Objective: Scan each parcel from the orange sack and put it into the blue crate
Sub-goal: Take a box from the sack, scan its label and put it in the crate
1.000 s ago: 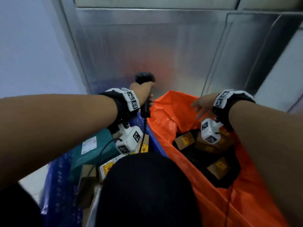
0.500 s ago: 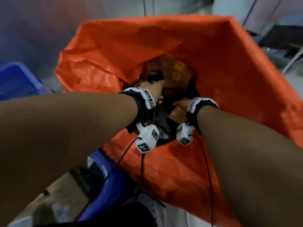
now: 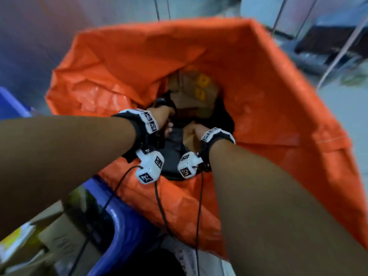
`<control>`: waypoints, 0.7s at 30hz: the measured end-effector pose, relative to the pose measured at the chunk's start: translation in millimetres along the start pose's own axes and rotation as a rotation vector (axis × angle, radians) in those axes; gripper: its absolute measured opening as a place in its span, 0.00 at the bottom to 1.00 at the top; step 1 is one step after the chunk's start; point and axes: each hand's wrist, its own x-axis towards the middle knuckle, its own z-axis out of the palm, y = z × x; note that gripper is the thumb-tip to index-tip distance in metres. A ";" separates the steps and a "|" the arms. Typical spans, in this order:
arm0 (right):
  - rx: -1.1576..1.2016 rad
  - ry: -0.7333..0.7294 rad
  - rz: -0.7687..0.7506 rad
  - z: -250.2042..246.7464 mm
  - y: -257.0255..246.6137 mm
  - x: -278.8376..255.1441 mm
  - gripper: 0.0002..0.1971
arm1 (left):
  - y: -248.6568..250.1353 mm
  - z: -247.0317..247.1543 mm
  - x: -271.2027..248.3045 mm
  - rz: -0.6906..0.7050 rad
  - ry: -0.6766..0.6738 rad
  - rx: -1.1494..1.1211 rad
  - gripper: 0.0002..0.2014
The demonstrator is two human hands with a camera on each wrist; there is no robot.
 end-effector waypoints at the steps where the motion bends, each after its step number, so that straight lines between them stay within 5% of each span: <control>1: 0.131 0.021 0.020 -2.8 -12.1 -10.3 0.15 | 14.7 -9.5 -17.6 0.037 0.002 -0.020 0.17; 5: 0.345 0.159 -0.112 -19.1 -72.4 -47.7 0.16 | 63.9 -62.5 -99.1 0.255 0.041 -0.117 0.16; 9: 0.397 0.111 -0.243 9.0 -144.3 -148.0 0.23 | 77.0 -123.3 -177.3 0.383 0.076 -0.181 0.15; 16: 0.257 0.038 -0.515 110.5 -251.7 -257.6 0.20 | 59.2 -245.3 -303.1 0.522 0.254 -0.292 0.17; 21: 0.085 -0.098 -0.519 202.4 -289.1 -262.3 0.23 | -1.4 -344.8 -315.0 0.515 0.445 -0.419 0.16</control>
